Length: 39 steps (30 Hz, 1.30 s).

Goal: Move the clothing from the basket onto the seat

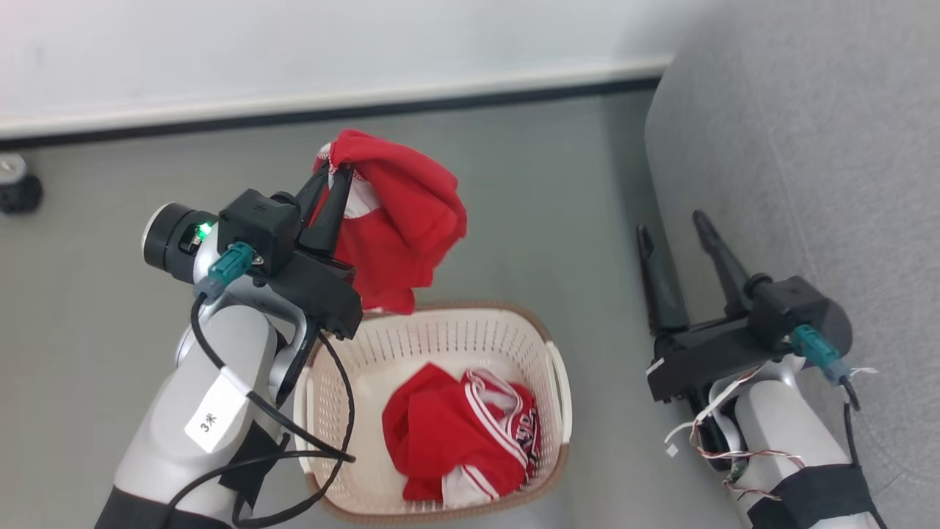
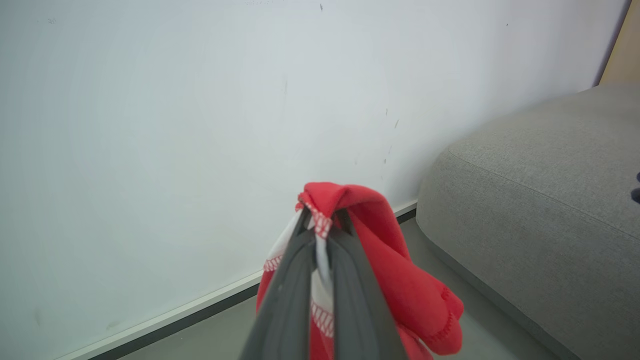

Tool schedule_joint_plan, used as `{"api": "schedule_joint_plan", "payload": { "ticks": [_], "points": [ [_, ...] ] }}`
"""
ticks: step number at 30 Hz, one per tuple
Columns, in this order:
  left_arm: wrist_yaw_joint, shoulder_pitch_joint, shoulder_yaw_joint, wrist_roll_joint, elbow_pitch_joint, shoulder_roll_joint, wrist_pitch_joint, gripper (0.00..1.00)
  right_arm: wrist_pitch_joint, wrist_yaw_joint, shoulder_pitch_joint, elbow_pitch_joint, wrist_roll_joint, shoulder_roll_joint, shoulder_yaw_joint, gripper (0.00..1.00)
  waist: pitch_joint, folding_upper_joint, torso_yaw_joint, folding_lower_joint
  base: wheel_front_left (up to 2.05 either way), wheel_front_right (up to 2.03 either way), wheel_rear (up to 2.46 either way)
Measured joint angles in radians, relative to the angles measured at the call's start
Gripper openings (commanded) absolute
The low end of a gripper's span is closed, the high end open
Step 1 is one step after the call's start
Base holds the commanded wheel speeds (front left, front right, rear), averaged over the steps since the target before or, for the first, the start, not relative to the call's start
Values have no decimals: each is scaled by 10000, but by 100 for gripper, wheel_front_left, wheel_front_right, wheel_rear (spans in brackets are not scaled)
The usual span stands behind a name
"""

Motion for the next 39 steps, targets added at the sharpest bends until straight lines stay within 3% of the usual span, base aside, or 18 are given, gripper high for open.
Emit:
{"api": "schedule_joint_plan", "payload": {
  "ticks": [15,21,26,39],
  "points": [
    [-10,-38,-840,-809,426,-186,2,0,2,755,-193,2017,-65,13,1659,100,-2259,0,64,1,0,0,0],
    [-10,117,-1193,-1072,35,-320,130,0,2,838,-182,2583,98,25,2849,100,-3179,-1,82,0,0,0,0],
    [-10,400,-1628,-1381,-244,-516,295,0,2,838,-204,2794,403,33,3262,100,-3528,0,172,1,0,0,0],
    [-10,655,-2199,-1676,-1135,-560,732,0,2,842,-1325,3753,961,38,4451,100,-3876,0,789,2,0,0,0]
  ]
}}
